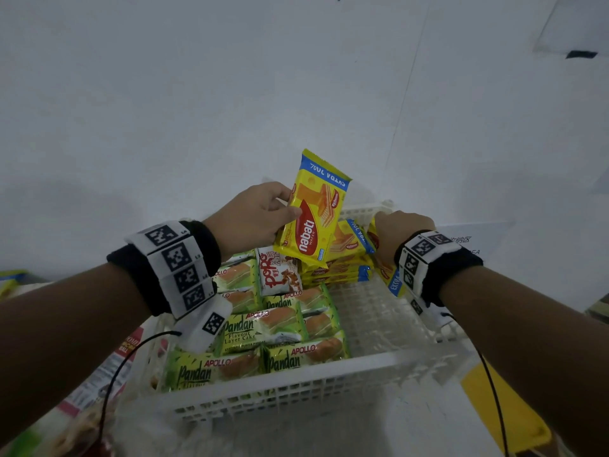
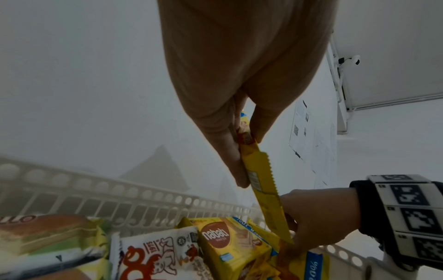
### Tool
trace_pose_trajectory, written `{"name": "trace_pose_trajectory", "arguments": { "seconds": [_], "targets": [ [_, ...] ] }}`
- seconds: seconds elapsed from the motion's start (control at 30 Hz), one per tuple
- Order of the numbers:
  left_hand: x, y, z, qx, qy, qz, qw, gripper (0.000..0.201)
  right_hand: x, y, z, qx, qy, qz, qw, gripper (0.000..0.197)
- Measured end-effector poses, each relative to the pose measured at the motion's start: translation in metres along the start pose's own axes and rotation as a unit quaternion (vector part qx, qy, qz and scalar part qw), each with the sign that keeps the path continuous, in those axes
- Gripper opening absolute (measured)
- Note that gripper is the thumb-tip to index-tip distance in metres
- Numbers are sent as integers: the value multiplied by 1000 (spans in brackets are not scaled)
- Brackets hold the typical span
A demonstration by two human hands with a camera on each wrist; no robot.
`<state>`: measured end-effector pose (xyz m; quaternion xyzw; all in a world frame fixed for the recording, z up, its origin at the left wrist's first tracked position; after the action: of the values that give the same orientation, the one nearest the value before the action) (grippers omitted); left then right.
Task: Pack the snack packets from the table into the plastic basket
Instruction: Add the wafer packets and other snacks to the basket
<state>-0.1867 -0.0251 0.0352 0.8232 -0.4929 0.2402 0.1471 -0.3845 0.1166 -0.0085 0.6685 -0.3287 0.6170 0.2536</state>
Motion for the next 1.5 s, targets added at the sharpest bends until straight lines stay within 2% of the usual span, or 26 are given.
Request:
{"name": "trace_pose_trajectory", "arguments": {
  "seconds": [0.17,0.3,0.4,0.6,0.77,1.17,1.5],
  "targets": [
    [0,-1,-2,-1,9,-1,1000,21,-1,-3,3,11,6,-4,1000,29],
    [3,-1,1,-1,14,-2,1000,25,-2,-2,8,44,-3,2,999,60],
    [5,-1,3,2,13,0,1000,24,-3,2,16,91,31,14,995,74],
    [11,-3,5,8,8,-14,1000,24,-10,2,40,171,46,31,984,69],
    [16,-5,10,10,17,-21,1000,23,-10,4,47,170,23,5,985,62],
    [16,-4,12,18,25,-26,999,23,-14,0,49,178,-17,-15,984,68],
    [15,-4,13,19,24,-24,999,23,-14,4,48,177,32,-24,983,69]
  ]
}}
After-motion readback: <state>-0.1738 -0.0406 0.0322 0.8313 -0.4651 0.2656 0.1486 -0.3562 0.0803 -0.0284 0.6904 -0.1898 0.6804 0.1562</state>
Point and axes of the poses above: each hand's wrist, its own y-axis towards the middle knuckle, its own x-axis out of the back of the hand, z = x × y, the point moved 3 cm from there along y, towards the middle knuckle, and after that the axes turned 10 degrees about y, right-handed, at the moved point
